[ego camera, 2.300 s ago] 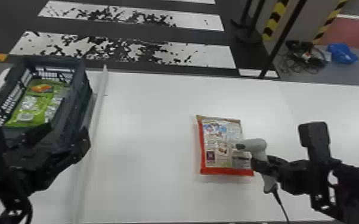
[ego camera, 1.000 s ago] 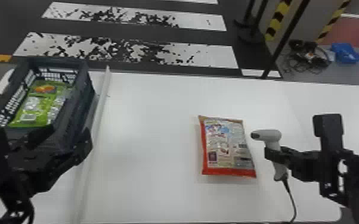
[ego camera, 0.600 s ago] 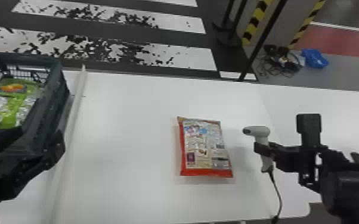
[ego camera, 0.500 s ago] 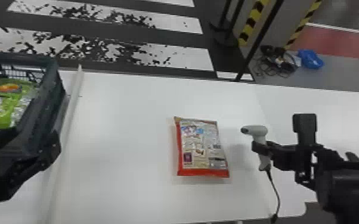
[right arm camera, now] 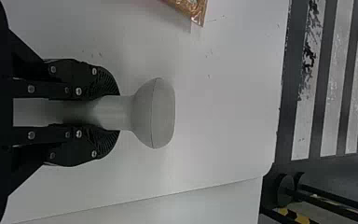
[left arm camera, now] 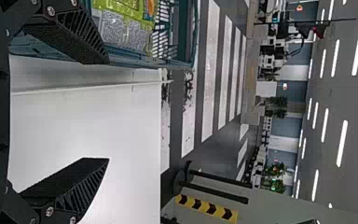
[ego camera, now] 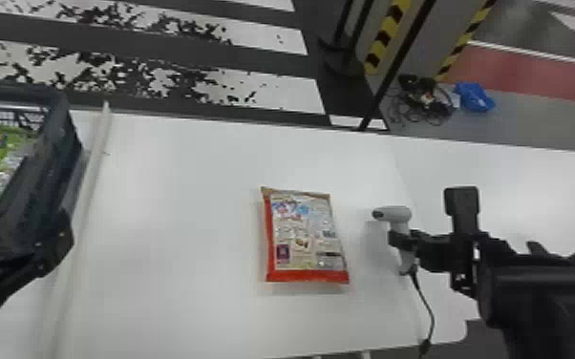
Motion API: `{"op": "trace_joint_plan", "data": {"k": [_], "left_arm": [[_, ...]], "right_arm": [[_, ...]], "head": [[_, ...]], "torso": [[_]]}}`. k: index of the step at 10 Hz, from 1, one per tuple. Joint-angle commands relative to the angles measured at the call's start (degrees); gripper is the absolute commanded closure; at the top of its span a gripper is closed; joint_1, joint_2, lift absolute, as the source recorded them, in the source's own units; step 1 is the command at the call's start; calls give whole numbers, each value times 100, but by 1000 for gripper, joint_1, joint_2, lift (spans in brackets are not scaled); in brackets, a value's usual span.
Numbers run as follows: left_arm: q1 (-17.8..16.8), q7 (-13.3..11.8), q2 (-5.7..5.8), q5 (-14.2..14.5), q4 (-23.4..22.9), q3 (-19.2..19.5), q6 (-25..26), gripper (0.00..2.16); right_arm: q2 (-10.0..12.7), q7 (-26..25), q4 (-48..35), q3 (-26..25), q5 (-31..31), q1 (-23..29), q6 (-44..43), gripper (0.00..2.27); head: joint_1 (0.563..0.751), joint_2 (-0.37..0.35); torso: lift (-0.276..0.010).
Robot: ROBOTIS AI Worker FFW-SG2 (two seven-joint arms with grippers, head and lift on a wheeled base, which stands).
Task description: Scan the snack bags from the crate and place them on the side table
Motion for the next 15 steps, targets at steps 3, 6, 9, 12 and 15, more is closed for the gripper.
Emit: {"op": "trace_joint_plan", "data": {"k": [3,6,9,12,15], "left_arm": [[9,0,14,0,-14,0,-3,140],[17,-9,14,9,-14,0,-3,140],[26,-9,-4,9,-14,9,14,140],[26,-9,-13,9,-14,9,-3,140],[26,-9,-13,0,-5,9,-3,140]], "right_arm": [[-21,-36,167,84,19,-42,-105,2172],[6,-97,193,128,10,-24,-176,1423],[32,-378,-71,14,-148,178,-404,70],[146,-352,-1046,-364,-851,741,-263,66],[164,465,-1284,-681,-1792,802,756,66]], "head": [[695,-275],[695,-272],[695,-273],[695,-274],[695,-224]], "torso": [[-94],[-94],[-94],[-94],[-94]]}}
